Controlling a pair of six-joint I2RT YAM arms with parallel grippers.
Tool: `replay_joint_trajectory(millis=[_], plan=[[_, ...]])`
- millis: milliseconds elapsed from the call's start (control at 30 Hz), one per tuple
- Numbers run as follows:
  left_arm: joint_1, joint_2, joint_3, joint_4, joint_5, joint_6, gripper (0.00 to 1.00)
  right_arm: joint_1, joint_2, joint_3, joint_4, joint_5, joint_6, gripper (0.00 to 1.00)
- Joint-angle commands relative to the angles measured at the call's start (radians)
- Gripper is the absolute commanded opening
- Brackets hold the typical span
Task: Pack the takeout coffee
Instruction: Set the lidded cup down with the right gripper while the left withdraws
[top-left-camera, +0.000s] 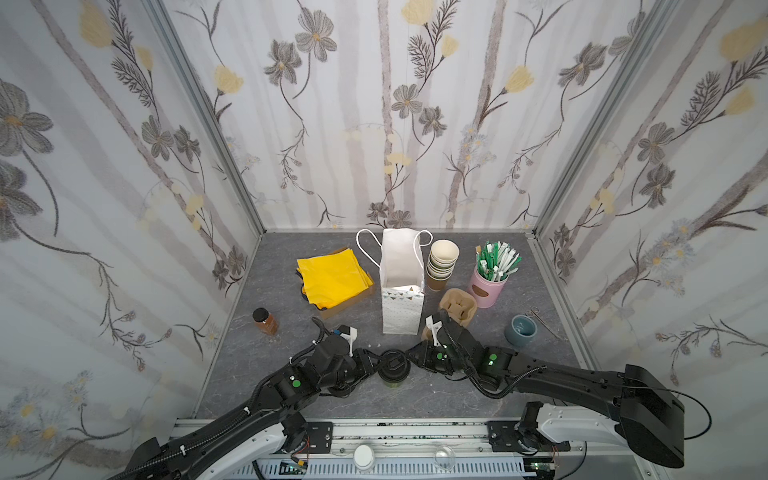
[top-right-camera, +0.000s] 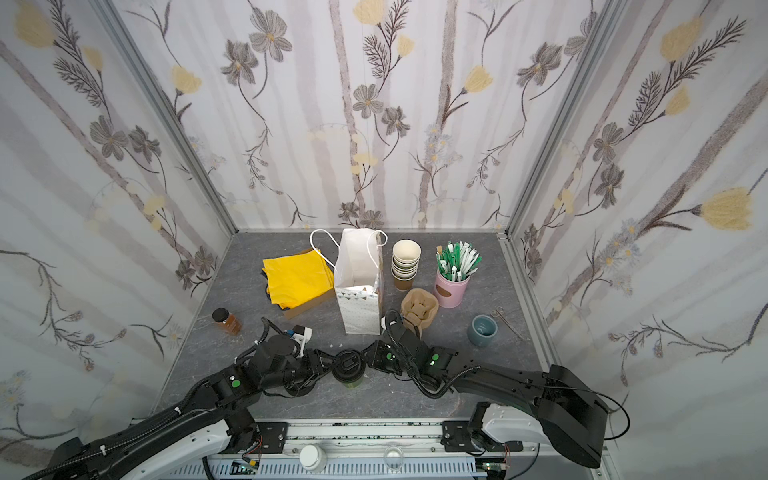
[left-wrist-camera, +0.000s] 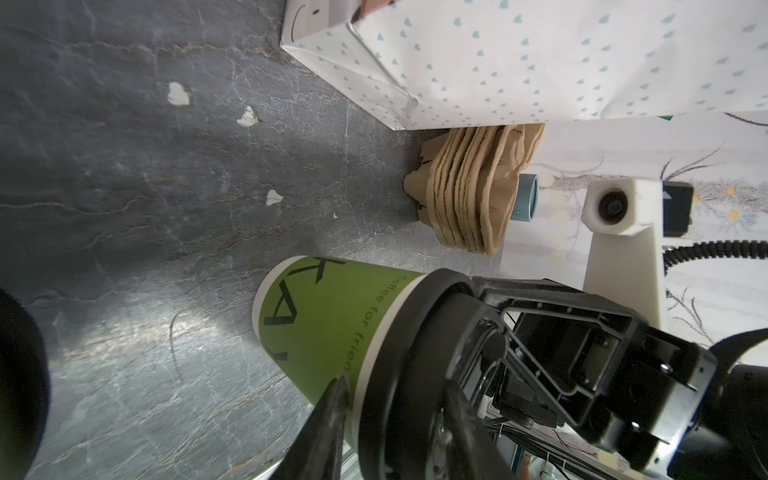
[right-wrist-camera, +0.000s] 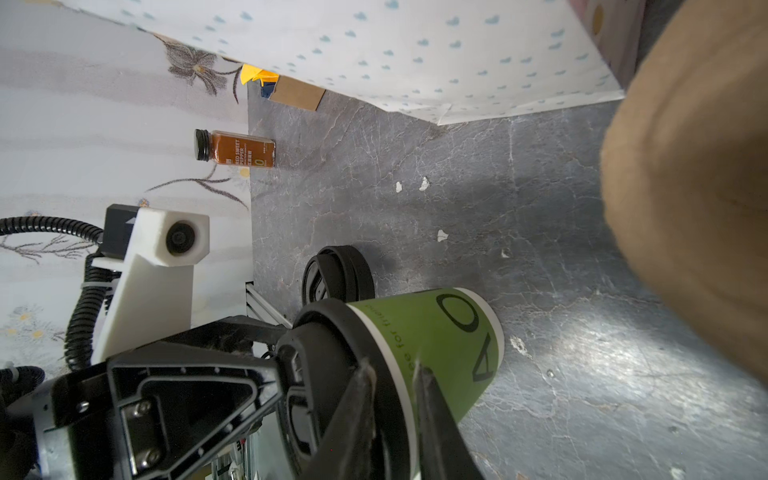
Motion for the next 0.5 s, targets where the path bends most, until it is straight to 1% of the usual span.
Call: replay_joint_trajectory(millis=[0, 133, 267, 333, 467], plan=[[0.001, 0.002, -0.008, -0.041, 0.005, -0.002, 0.38, 0.002, -0.002, -0.019, -0.074, 0.002, 0.018, 0.21], [0.000, 0.002, -0.009, -0.041, 0.004, -0.003, 0.38, 0.002, -0.010, -0.016, -0.062, 0.000, 0.020, 0.22], [0.000, 0.001, -0.004, -0.041, 0.001, -0.003, 0.40, 0.001, -0.067, 0.011, -0.053, 0.034, 0.015, 0.33], [0.001, 0.000, -0.001, -0.039, -0.001, 0.000, 0.44, 0.002, -0.114, 0.032, -0.075, 0.070, 0.002, 0.36], [0.002, -0.027, 0.016, -0.037, -0.016, 0.010, 0.58, 0.002, -0.230, 0.080, -0.219, 0.204, -0.012, 0.43]])
